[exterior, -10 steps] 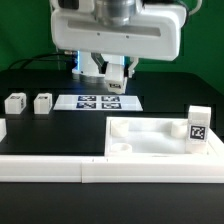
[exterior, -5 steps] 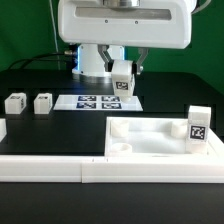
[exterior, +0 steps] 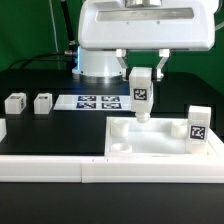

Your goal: Assemble square table

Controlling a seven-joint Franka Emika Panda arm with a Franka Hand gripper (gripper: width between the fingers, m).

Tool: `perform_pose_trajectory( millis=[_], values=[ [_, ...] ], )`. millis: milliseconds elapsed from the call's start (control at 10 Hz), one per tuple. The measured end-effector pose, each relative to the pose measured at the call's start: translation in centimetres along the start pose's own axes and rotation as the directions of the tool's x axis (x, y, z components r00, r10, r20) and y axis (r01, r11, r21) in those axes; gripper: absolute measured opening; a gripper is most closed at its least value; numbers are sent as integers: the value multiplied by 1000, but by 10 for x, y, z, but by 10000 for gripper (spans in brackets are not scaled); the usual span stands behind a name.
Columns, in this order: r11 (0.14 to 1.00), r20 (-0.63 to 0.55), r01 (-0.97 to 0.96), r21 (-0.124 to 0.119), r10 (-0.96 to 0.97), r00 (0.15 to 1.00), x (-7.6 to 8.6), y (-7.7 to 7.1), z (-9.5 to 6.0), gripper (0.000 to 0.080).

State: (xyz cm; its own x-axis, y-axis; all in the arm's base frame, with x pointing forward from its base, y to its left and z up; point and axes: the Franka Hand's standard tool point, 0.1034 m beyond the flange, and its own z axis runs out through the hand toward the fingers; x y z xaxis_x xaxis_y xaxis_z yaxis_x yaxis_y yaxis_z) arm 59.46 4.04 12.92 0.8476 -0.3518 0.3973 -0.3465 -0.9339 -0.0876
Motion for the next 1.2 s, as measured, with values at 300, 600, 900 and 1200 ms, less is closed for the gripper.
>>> perform_pose_trajectory(
  millis=[300,600,900,1200],
  values=[
    [1000,-67,24,11,-23,998,-7,-3,4,291],
    [993,-74,113,-17,-114,991,10,19,5,291],
    [986,-107,152,-66,-159,982,36,49,19,291],
    [987,-92,151,-61,-156,983,22,38,32,291]
  ],
)
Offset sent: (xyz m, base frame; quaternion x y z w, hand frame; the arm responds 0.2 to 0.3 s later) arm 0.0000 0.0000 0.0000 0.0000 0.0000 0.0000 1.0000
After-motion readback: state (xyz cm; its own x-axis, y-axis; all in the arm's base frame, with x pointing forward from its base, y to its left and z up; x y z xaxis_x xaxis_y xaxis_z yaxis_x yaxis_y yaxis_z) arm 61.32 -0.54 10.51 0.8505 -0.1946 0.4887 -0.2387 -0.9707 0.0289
